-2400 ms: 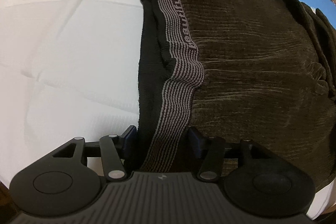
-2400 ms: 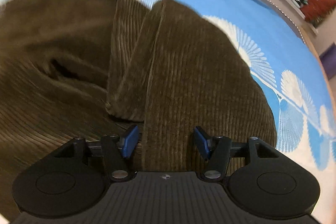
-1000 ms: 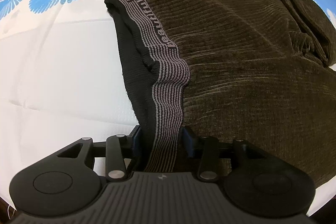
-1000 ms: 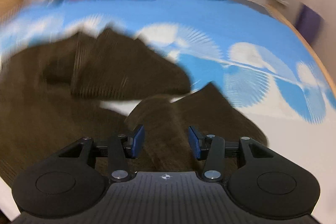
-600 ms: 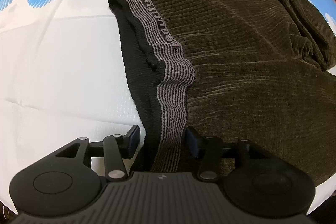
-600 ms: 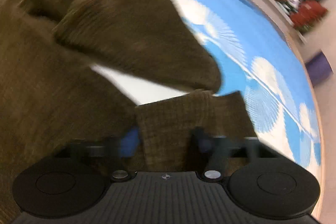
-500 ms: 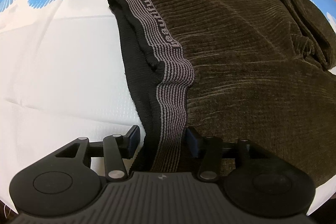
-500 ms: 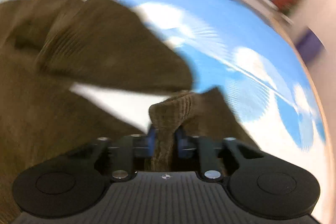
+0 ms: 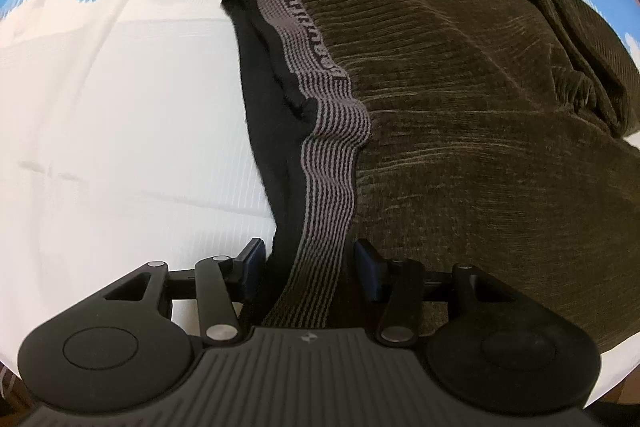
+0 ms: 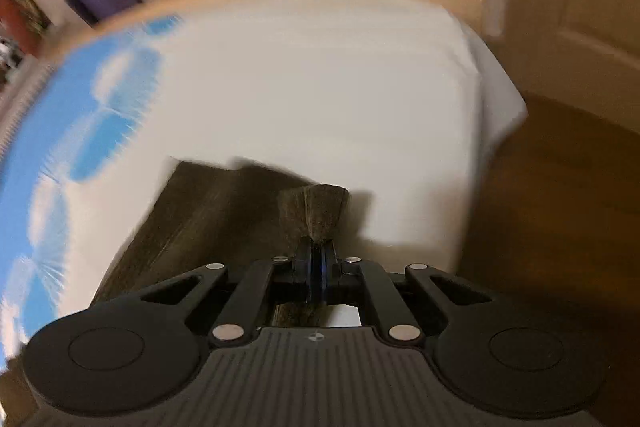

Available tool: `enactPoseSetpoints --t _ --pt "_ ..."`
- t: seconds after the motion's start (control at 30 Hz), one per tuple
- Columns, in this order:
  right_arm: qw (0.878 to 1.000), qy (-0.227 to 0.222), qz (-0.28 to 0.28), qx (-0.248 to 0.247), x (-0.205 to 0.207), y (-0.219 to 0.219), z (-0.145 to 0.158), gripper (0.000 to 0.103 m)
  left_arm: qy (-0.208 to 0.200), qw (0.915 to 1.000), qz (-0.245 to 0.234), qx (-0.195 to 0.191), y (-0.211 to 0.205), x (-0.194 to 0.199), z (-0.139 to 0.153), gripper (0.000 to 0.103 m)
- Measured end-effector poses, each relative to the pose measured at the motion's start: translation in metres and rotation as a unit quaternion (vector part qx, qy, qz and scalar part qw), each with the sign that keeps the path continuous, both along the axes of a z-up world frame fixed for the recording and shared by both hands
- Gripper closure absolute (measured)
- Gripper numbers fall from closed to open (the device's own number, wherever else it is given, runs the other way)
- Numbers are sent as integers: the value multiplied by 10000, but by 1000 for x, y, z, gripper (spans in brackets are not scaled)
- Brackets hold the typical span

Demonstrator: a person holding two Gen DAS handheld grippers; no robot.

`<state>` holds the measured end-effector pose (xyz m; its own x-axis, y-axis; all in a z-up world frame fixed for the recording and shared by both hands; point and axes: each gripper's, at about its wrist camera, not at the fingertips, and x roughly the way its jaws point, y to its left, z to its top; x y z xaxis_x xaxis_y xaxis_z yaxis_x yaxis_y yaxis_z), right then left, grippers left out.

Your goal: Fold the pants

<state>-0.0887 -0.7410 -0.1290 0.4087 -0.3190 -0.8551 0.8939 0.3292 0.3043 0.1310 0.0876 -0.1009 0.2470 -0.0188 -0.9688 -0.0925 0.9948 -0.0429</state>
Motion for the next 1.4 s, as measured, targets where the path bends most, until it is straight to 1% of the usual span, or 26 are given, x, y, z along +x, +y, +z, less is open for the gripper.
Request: enactPoseSetpoints --t 0.07,0.1,0.13,0.17,0.2,0.23,0.33,0.37,0.4,0.43,0.47,0.5,0.53,0.57,0.63,0.7,0.73,0.77,0.83,0.9,0.97,1.0,1.07,1.17,1.27,1.4 --pt "9989 -96 415 -201 6 6 1 99 -12 10000 31 -37 1 -1 0 51" --pt "9973 -83 648 -324 10 13 3 99 -37 10000 21 -52 2 -2 1 57" --pt "9956 -87 835 -419 17 17 4 99 -78 10000 -2 -49 1 -3 3 60" --pt "9943 -128 940 -493 22 21 6 100 -133 9999 -27 -42 1 -4 4 67" --pt "9937 -172 965 -553 20 24 15 100 -240 9997 -24 -67 2 -6 9 82" --pt "9933 -250 887 -691 22 28 21 100 -379 9992 25 -80 5 -8 15 83" --pt "9891 -600 329 -1304 14 22 47 101 -773 9956 279 -444 20 -18 36 86" --pt "9879 -596 218 -1418 13 23 51 101 -765 9957 271 -439 23 -21 38 86" --pt "9887 -392 215 -1434 17 24 49 101 -636 9971 243 -332 24 -22 36 86" --pt "9909 89 276 -1317 22 23 40 101 -372 9990 191 -142 24 -22 29 87" --pt "9927 588 265 -1016 24 20 26 100 -155 9998 126 64 23 -22 23 87" --pt "9949 862 76 -519 22 14 9 98 -77 9998 43 197 22 -23 21 85" --pt "9951 957 -237 -44 16 9 -3 94 -153 9997 8 178 22 -24 25 84" --pt "9931 1028 -549 144 8 7 -7 93 -287 9994 33 173 23 -25 32 84" --pt "9911 1070 -782 -127 3 10 4 92 -665 9975 82 245 24 -28 46 82" --pt "9927 850 -460 -717 14 19 24 92 -880 9960 117 124 24 -30 55 80" --pt "9920 753 -239 -982 22 25 32 87 -890 9960 83 60 22 -29 55 80" --pt "9905 625 -16 -1224 25 33 43 78 -877 9961 12 22 19 -28 55 80" --pt "9872 373 406 -1494 37 49 54 66 -794 9966 -227 -10 6 -28 51 80" --pt "9858 100 954 -1379 51 61 56 63 -450 9975 -536 30 -7 -25 36 74" --pt "9840 -89 1437 -1052 67 69 51 63 64 9958 -858 322 -21 -23 15 73" --pt "9818 -135 1656 -923 75 76 50 63 22 9929 -1067 520 -28 -23 14 71" --pt "9746 -238 2039 -899 89 92 55 63 -42 9900 -1197 743 -39 -23 16 70" --pt "9583 -500 2526 -1236 105 124 81 63 -440 9905 -1106 689 -46 -25 34 70" --pt "9328 -933 3117 -1549 119 157 103 63 -935 9905 -913 430 -51 -25 59 70" --pt "8900 -1644 3773 -1962 143 201 129 64 -1508 9836 -839 530 -71 -19 87 70"
